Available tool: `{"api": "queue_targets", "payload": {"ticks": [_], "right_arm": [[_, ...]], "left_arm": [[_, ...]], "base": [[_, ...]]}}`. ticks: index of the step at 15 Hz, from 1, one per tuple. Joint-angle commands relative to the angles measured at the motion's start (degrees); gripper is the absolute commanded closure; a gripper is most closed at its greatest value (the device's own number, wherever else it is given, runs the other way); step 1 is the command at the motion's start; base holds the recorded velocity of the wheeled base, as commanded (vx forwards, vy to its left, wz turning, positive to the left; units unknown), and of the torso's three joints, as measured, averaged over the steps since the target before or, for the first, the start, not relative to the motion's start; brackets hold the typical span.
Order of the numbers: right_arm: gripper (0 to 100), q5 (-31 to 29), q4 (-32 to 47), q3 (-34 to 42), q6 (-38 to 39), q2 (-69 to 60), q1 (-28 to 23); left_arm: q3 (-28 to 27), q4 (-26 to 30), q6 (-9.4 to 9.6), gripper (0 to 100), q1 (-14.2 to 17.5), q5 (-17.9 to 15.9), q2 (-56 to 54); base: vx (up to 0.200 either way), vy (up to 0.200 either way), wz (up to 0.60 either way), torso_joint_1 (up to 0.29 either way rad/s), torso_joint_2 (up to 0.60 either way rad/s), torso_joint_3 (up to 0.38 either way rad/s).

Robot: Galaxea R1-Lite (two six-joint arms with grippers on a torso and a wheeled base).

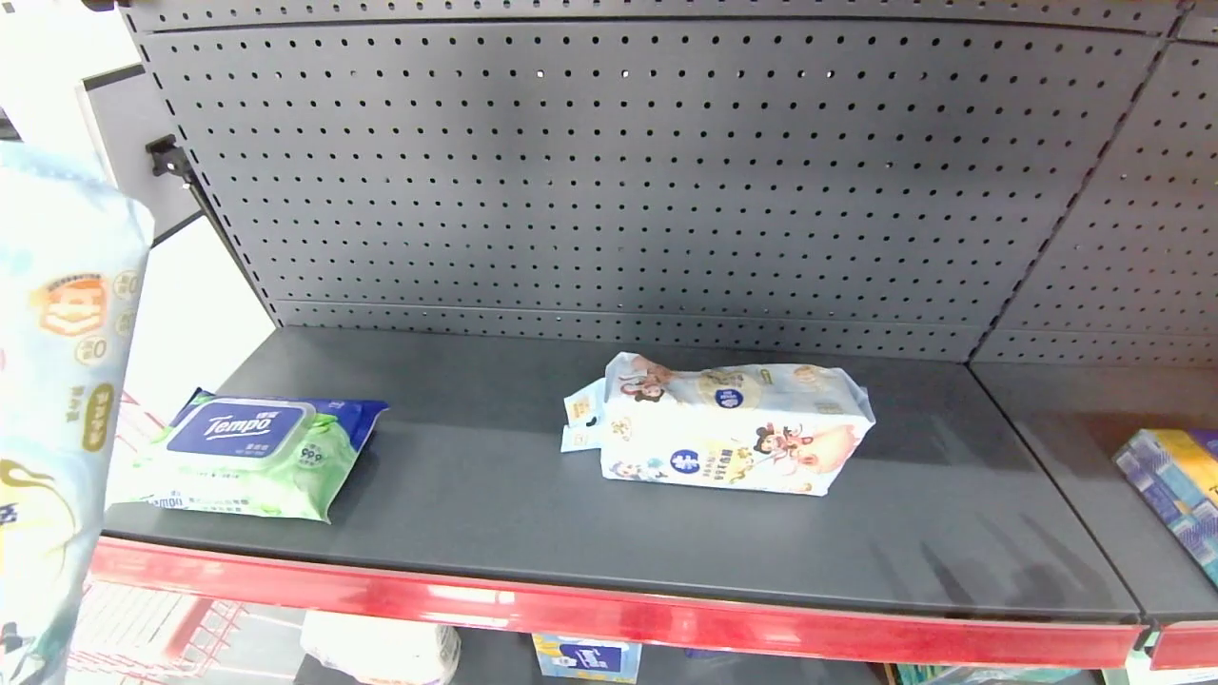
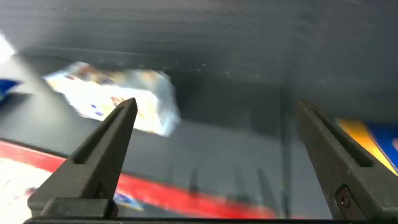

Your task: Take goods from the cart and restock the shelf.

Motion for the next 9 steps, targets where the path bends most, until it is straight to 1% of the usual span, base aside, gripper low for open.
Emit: {"api": "queue_targets", "payload": {"ticks": [1,2,5,7,8,9], "right_arm": [[0,19.72,-10.70,-11.48,-6.18,35.11,4.37],[0,24.20,-12.72,-12.36,-7.68,39.85,4.20],[0,32.55,-15.53,-15.44,-8.82,48.12,4.46],[0,34.57,-15.53,-16.23,-9.61,49.43,4.55],[0,37.39,-15.53,-15.62,-12.07,50.23,4.46],[0,37.74,-15.53,-15.44,-14.80,50.49,4.28]], "left_arm": [[-0.79,-2.96,-0.34,100,-0.06,-2.21,6.66],[-0.70,-4.10,-0.25,100,-0.06,-3.09,7.28],[-0.09,-4.27,-0.34,100,-0.06,-3.36,8.86],[-0.09,-4.27,-0.51,100,-0.06,-3.53,9.03],[-0.26,-4.27,-1.13,100,-0.06,-5.20,9.47],[-0.53,-4.27,-1.74,100,-0.06,-5.73,9.65]], "base": [[0.000,0.000,0.00,0.000,0.00,0.000],[0.000,0.000,0.00,0.000,0.00,0.000],[0.000,0.000,0.00,0.000,0.00,0.000],[0.000,0.000,0.00,0.000,0.00,0.000],[0.000,0.000,0.00,0.000,0.00,0.000],[0.000,0.000,0.00,0.000,0.00,0.000]]}}
